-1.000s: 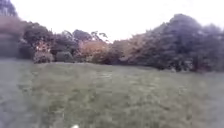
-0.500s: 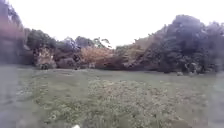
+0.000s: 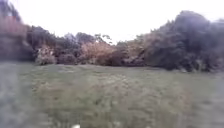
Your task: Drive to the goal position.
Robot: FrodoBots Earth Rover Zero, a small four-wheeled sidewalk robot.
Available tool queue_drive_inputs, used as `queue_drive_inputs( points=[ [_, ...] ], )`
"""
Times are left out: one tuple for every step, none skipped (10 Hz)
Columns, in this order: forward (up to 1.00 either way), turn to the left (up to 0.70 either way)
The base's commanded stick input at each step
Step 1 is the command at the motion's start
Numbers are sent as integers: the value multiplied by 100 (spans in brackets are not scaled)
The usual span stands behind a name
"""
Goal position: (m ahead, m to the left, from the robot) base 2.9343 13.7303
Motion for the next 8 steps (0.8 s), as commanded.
queue_drive_inputs(
  points=[
    [100, 3],
    [100, 3],
    [100, 3],
    [100, 3],
    [100, 2],
    [100, 3],
    [100, 2],
    [100, 3]
  ],
)
